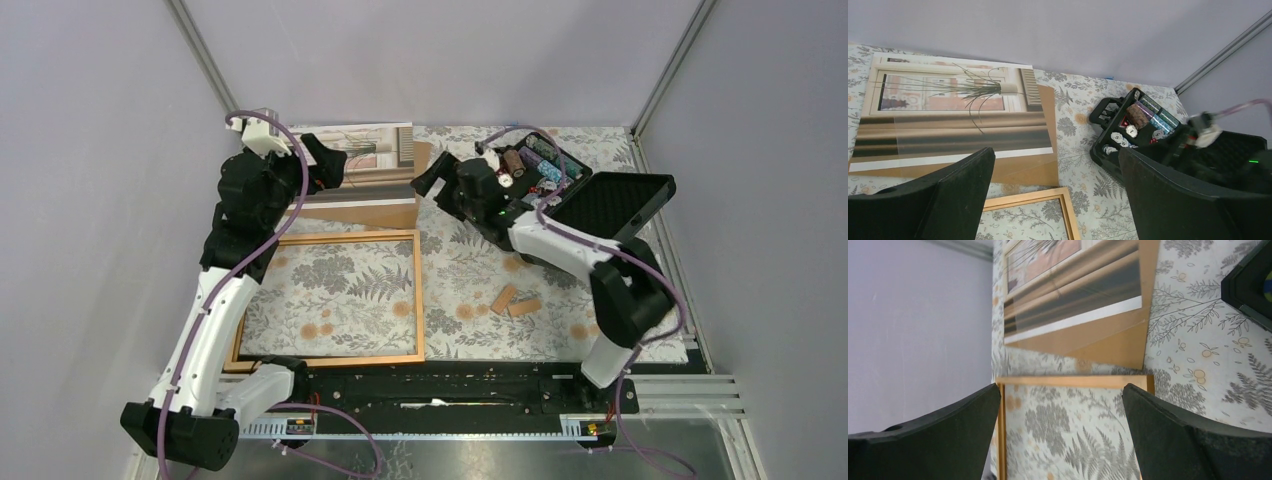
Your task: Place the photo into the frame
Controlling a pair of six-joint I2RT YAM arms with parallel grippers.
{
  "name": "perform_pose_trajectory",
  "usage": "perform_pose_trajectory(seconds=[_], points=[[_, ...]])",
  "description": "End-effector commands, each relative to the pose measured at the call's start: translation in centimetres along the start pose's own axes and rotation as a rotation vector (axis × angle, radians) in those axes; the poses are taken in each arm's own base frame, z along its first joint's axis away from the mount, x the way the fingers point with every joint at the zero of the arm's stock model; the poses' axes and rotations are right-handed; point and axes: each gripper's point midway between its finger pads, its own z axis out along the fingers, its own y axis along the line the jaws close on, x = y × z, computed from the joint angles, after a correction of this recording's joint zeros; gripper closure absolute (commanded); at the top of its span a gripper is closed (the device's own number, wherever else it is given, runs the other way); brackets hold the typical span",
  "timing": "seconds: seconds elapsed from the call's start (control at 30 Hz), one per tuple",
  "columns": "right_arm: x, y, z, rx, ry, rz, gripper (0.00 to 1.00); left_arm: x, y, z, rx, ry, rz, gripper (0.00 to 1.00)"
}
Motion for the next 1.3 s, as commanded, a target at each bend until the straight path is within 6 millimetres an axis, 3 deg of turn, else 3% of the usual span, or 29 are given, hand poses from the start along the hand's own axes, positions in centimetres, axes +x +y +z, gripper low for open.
perform_pose_trajectory(seconds=[0.0,0.1,0.27,0.63,0.8,0.97,1.13,1.27], points=[[-1.7,0.2,4.8,0.002,-0.136,0.296,0.00,-1.6,-1.1,-0.4,0.041,-0.057,-0.016,0.01],[-0.2,-2.8,7.8,0.117,-0.141,0.413,0.00,-2.0,-1.6,-1.0,0.052,-0.066,-0.018,0.01],[0.9,-6.0,10.2,0.308,-0.208,0.436,0.00,-1.9,-2.3,-1.3,0.052,-0.053,-0.002,0.01],[4.2,-9.7,13.6,0.331,-0.179,0.517,0.01,-0.4,-3.5,-0.3,0.083,0.022,-0.008,0.01],[4.5,-9.6,14.2,0.316,-0.172,0.529,0.02,0.5,-3.0,0.5,0.068,0.041,-0.012,0.01],[4.2,-9.7,13.5,0.322,-0.172,0.470,0.03,1.9,-1.8,1.7,0.028,0.062,-0.022,0.01],[2.6,-7.1,12.5,0.272,-0.138,0.226,0.04,3.7,0.6,3.6,-0.018,0.111,-0.108,0.01],[1.1,-3.5,11.8,0.157,-0.100,-0.013,0.01,5.8,2.8,5.3,-0.050,0.161,-0.209,0.01]])
